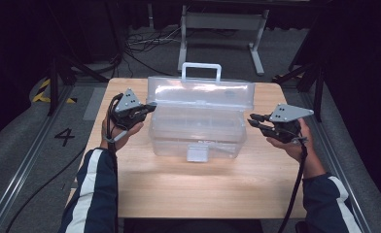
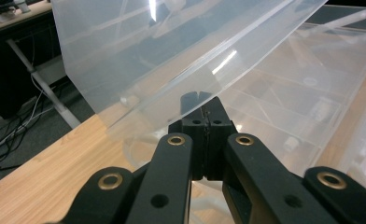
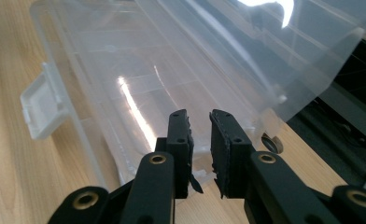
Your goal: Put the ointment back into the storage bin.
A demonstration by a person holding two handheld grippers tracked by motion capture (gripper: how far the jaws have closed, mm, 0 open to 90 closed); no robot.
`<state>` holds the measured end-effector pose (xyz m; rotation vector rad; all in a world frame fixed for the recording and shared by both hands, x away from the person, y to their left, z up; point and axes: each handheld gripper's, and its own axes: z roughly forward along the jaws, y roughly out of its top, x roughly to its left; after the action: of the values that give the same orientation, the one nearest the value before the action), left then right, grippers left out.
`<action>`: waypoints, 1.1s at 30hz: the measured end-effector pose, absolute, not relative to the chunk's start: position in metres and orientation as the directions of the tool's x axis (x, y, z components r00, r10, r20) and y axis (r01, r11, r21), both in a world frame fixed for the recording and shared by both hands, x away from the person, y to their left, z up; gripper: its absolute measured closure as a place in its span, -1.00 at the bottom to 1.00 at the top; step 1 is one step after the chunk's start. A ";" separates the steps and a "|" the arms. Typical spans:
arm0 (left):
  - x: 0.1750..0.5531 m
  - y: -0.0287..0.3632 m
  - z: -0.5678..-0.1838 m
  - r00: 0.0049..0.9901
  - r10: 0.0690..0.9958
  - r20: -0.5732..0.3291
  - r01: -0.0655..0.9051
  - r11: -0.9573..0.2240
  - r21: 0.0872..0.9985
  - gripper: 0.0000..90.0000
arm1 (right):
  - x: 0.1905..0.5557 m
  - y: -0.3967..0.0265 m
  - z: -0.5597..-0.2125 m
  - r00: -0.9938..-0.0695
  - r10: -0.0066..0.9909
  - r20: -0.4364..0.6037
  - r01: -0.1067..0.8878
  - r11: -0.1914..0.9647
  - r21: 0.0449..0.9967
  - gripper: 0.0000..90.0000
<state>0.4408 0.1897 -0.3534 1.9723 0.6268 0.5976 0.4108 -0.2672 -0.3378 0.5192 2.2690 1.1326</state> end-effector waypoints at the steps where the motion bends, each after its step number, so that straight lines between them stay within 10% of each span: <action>1: 0.440 0.190 -0.354 0.750 0.643 0.154 0.182 -0.424 0.887 1.00 | 0.412 -0.268 -0.338 -0.777 0.558 -0.292 0.101 0.569 0.816 0.73; 33: 0.430 0.189 -0.369 0.777 0.609 0.163 0.207 -0.491 0.846 1.00 | 0.408 -0.286 -0.365 -0.775 0.577 -0.257 0.200 0.611 0.766 0.66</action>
<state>0.4300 0.1893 -0.3687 2.0672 0.6077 0.5646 0.4083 -0.2855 -0.3647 0.6142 2.3502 1.0336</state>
